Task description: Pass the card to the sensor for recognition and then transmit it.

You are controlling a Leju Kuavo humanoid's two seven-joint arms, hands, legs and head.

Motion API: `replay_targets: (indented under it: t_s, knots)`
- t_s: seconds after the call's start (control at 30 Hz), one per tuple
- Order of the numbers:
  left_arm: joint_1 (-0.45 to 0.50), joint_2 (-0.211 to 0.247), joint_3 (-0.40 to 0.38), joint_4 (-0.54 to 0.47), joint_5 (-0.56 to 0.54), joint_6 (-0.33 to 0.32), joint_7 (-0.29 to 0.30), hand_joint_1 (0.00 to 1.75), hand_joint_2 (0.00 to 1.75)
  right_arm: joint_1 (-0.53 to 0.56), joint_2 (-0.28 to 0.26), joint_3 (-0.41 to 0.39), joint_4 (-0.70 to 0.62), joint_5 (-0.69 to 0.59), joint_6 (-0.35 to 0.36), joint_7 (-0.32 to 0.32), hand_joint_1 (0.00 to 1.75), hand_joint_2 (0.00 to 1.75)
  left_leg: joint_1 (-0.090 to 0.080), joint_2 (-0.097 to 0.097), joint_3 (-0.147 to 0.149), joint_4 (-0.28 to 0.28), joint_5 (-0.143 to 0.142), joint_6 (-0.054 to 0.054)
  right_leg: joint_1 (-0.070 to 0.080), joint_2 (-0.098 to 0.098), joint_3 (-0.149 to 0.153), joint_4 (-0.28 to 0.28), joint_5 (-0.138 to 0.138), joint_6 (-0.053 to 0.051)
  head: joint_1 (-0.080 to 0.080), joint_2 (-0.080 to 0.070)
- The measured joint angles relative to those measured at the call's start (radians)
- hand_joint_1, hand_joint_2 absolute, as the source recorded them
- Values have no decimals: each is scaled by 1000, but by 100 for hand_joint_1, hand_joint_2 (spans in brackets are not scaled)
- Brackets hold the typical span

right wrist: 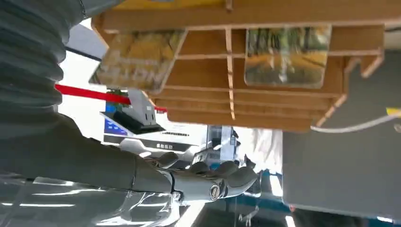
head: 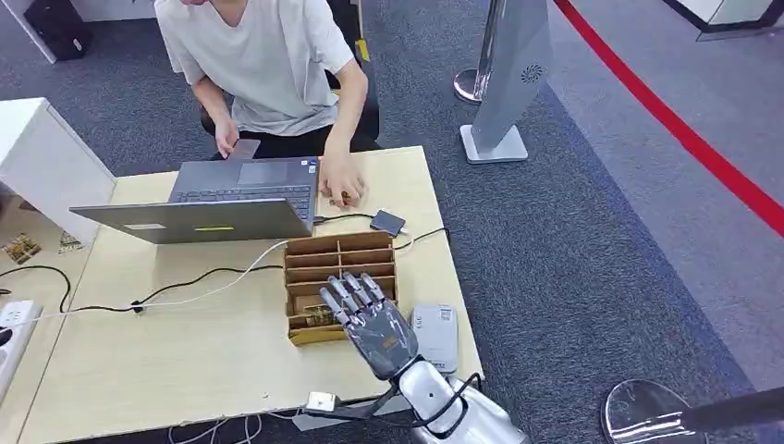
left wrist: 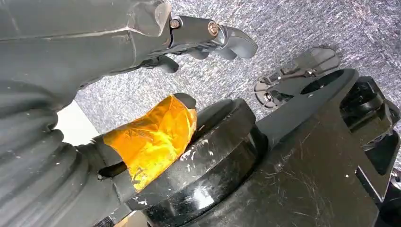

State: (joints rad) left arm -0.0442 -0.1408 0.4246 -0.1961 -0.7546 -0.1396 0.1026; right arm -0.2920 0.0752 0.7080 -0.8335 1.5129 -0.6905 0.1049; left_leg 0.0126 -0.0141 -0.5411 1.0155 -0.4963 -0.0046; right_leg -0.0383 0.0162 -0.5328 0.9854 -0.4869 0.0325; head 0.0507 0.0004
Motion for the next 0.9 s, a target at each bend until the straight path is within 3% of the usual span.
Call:
replay_targets:
  t_s: [0.4, 0.9]
  knots:
    - [0, 0, 1, 0, -3, -1, 0, 0, 175, 10, 2, -40, 22, 0, -1, -7, 0, 175, 0, 0, 0, 0, 0, 0, 0, 0, 0, 0, 0, 0, 0, 0]
    - [2, 1, 26, 0, -3, -3, 0, 0, 175, 89, -43, -155, -144, -32, -1, -58, 0, 175, 0, 0, 0, 0, 0, 0, 0, 0, 0, 0, 0, 0, 0, 0]
